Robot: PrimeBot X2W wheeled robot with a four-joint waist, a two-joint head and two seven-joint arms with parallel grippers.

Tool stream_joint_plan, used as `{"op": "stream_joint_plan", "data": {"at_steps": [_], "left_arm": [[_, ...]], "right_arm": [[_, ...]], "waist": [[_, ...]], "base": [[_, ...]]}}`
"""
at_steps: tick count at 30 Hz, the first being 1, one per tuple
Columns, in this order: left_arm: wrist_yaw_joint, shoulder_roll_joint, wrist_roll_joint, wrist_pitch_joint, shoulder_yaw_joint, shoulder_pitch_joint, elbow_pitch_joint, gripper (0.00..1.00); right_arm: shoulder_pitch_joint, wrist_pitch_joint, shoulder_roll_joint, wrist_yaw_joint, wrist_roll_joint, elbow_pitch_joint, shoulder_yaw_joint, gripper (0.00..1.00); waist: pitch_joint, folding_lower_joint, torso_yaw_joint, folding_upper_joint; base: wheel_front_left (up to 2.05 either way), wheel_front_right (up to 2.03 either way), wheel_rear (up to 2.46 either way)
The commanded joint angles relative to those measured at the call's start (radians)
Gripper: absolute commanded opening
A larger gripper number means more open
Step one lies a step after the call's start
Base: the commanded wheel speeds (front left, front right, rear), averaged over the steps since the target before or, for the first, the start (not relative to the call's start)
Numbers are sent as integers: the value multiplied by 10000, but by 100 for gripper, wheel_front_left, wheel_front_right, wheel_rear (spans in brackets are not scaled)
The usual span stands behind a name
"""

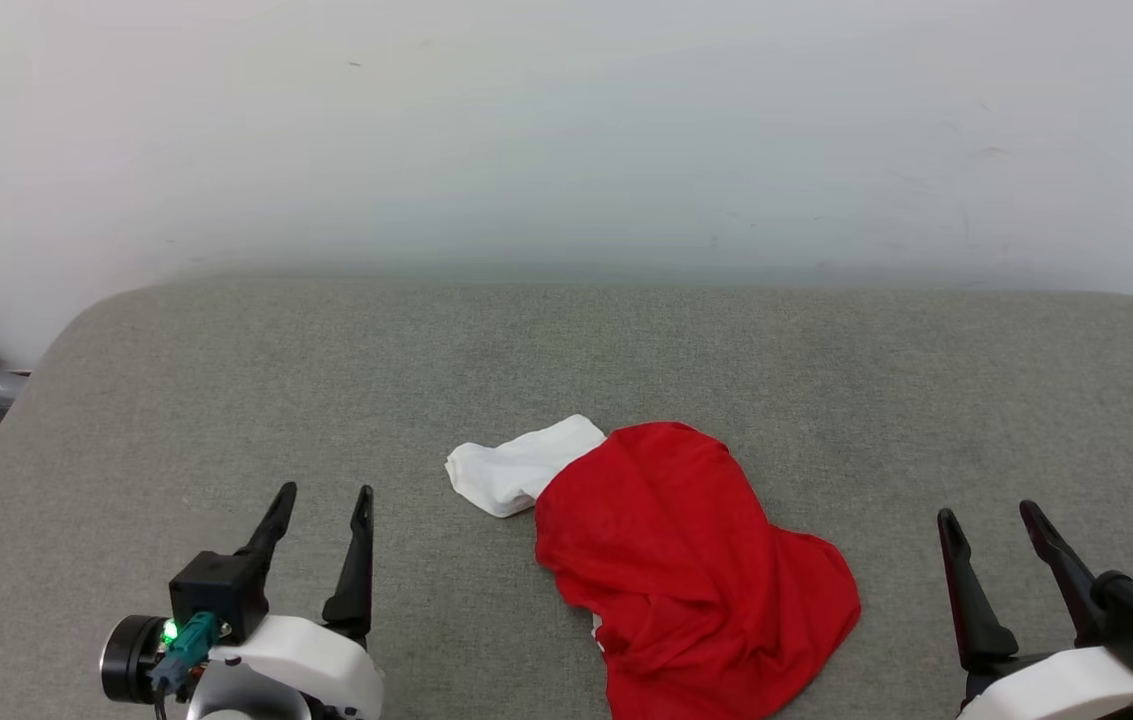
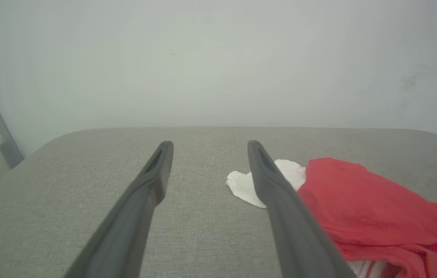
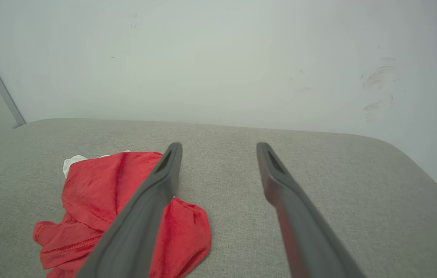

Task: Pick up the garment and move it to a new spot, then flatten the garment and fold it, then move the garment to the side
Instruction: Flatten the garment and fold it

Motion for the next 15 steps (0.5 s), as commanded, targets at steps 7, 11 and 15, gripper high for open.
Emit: {"op": "stream_joint_plan", "data": {"at_steps": [7, 11, 15], "left_arm": [[-89, -29, 83, -23, -123, 80, -78, 100], [-104, -65, 93, -24, -147, -7, -89, 100], [-162, -109, 115, -24, -132, -127, -170, 100]], "right_arm": [[28, 65, 8, -3, -20, 17, -68, 100], [73, 374, 8, -3, 19, 138, -49, 100], [114, 1455, 12, -3, 35, 411, 557, 100]], "waist": [[3, 1, -58, 0], [15, 1, -52, 0], [82, 1, 54, 0]], "base": [[0, 0, 0], [0, 0, 0], [0, 0, 0]]}}
